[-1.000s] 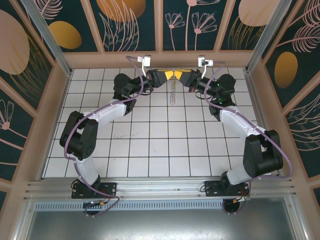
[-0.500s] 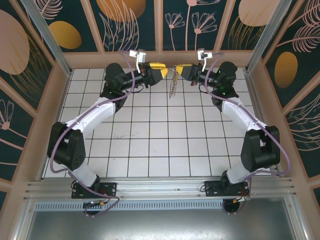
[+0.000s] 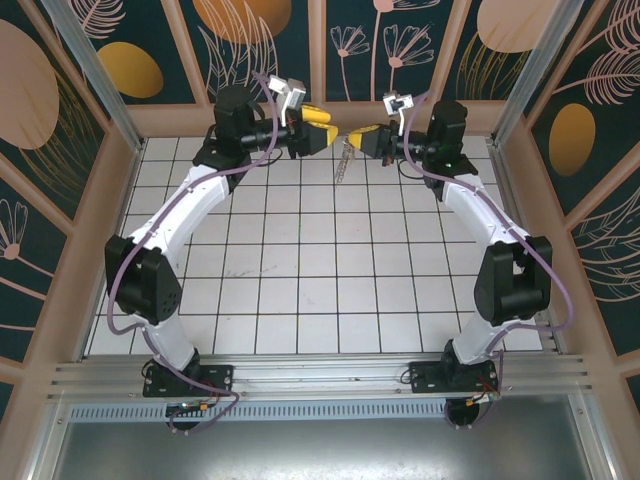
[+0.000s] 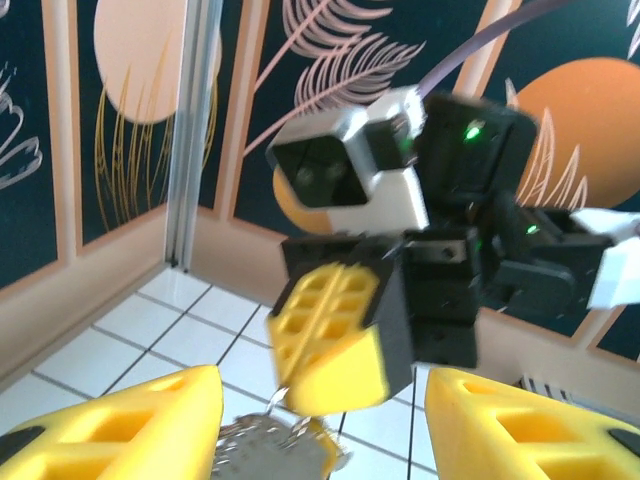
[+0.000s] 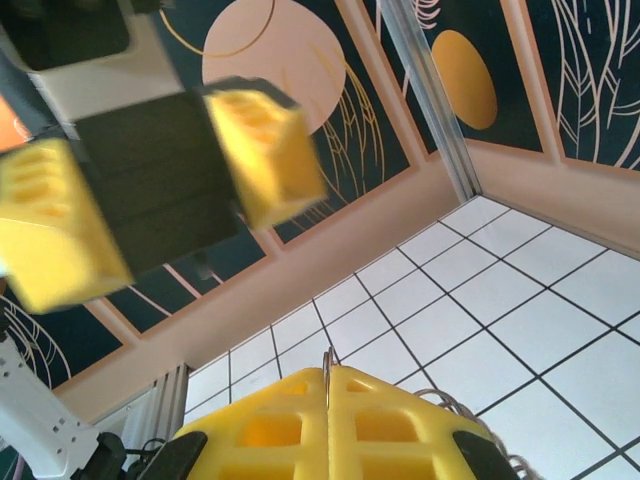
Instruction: Put the keys on the keyring
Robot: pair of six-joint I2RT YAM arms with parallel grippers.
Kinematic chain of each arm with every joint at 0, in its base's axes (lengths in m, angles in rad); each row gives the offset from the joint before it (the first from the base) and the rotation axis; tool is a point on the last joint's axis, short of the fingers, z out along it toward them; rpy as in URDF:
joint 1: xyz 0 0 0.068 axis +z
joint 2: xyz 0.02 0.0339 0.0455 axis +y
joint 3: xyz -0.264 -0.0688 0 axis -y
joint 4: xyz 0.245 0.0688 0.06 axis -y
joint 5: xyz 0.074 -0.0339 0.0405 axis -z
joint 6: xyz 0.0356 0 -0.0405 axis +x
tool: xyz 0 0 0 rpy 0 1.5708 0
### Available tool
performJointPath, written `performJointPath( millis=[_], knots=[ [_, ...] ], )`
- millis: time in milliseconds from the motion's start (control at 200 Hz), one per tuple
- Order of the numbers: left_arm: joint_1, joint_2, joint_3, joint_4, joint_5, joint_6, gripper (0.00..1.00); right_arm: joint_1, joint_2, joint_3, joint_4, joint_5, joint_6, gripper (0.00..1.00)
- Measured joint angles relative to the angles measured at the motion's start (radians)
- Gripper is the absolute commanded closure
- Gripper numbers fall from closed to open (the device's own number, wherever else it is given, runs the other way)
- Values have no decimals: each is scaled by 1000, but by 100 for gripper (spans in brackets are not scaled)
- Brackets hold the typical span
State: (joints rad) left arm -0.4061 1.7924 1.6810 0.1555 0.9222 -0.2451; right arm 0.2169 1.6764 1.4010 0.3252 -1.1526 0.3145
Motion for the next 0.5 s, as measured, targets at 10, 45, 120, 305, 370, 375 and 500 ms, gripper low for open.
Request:
performJointPath(
  millis=[10,45,120,305,370,375,500],
  knots=[
    [2,6,2,-6,5,2,44,0,0,1,-2,-2,-2,100],
    [10,20,7,-21,18,8,44,0,0,1,-9,-4,-6,100],
    [23,54,31,-57,53,16,44,0,0,1,-23,-11,-15,100],
    [35,105,92,-116,147,31,46,0,0,2,-37,-27,-21,100],
    [35,107,102,-123,174,32,47,0,0,2,-39,-27,-21,100],
    [34,107,102,-123,175,32,47,0,0,2,-39,-27,-21,100],
    [34,111,107,-117,225,24,49,1,0,3,-39,-27,-21,100]
  ],
)
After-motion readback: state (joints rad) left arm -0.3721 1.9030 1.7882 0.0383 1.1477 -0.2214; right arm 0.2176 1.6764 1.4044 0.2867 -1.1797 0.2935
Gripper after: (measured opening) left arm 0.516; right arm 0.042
